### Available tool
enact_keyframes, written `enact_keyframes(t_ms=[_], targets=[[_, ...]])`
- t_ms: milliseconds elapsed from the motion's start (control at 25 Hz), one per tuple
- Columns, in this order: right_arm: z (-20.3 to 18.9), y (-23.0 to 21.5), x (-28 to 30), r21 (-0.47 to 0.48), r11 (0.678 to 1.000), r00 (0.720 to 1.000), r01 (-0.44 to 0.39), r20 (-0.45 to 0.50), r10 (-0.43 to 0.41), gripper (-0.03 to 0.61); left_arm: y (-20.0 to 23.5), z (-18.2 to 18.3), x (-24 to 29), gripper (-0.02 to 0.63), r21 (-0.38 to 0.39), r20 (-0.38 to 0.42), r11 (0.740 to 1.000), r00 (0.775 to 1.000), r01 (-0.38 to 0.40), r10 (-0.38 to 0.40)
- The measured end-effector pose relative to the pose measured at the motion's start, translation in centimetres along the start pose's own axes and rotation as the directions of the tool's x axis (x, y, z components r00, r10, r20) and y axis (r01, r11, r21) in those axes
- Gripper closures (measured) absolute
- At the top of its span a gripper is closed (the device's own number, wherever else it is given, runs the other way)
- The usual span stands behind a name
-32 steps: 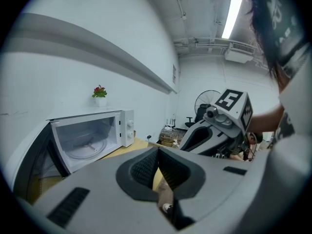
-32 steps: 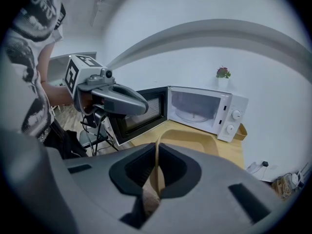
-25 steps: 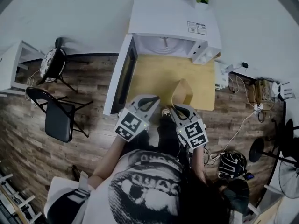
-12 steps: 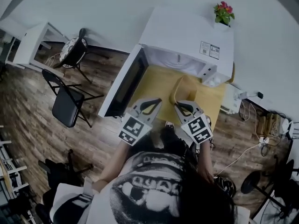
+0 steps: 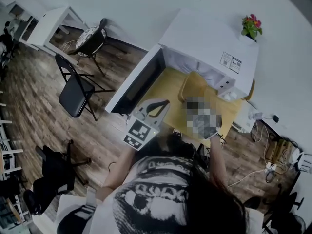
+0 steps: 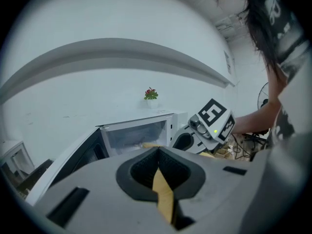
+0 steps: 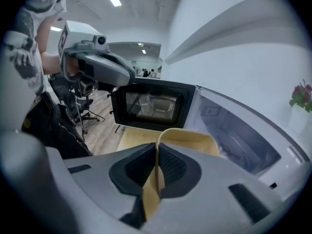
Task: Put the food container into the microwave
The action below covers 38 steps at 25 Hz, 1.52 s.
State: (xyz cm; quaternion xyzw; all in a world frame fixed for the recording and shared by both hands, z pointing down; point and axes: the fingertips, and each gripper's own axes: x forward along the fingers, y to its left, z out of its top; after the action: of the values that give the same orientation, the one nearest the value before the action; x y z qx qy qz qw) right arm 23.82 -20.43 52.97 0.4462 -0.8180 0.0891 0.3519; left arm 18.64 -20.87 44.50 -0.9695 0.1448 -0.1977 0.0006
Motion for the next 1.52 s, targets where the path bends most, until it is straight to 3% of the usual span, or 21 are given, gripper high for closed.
enact_keyframes(t_ms=[320,520,800,1160,1440,1520], targets=[[-1.1,-3.4,4.3,-0.206,0.978,0.994,-0.028,-0.11,0.005,0.551,0.6,-0.3,-0.9,0.614,-0.021,0.011,0.997,0.997,-0.073,0.074],[-1.5,-6.1,7.0,-0.285,0.958,0.988,-0.035,-0.154,-0.01,0.55,0.9,-0.3,-1.4,0.614,-0.043,0.027,0.993,0.993,-0.114,0.116],[-2.1,-10.8,10.3,-0.411,0.911,0.976,0.024,-0.187,-0.11,0.548,0.7,-0.8,-1.6,0.614,-0.07,0.037,0.986,0.987,-0.152,0.155],[-1.5,-14.5,12.9,-0.418,0.9,0.963,0.125,-0.167,-0.211,0.546,1.3,-2.0,-3.2,0.612,-0.103,0.017,0.973,0.977,-0.208,0.211],[-1.5,-15.2,13.9,-0.418,0.894,0.956,0.158,-0.163,-0.245,0.534,1.3,-2.7,-4.4,0.614,-0.119,0.0,0.963,0.969,-0.243,0.245],[-1.3,-15.1,13.8,-0.401,0.901,0.958,0.164,-0.152,-0.243,0.501,1.2,-2.9,-4.6,0.612,-0.122,-0.004,0.961,0.968,-0.249,0.25]])
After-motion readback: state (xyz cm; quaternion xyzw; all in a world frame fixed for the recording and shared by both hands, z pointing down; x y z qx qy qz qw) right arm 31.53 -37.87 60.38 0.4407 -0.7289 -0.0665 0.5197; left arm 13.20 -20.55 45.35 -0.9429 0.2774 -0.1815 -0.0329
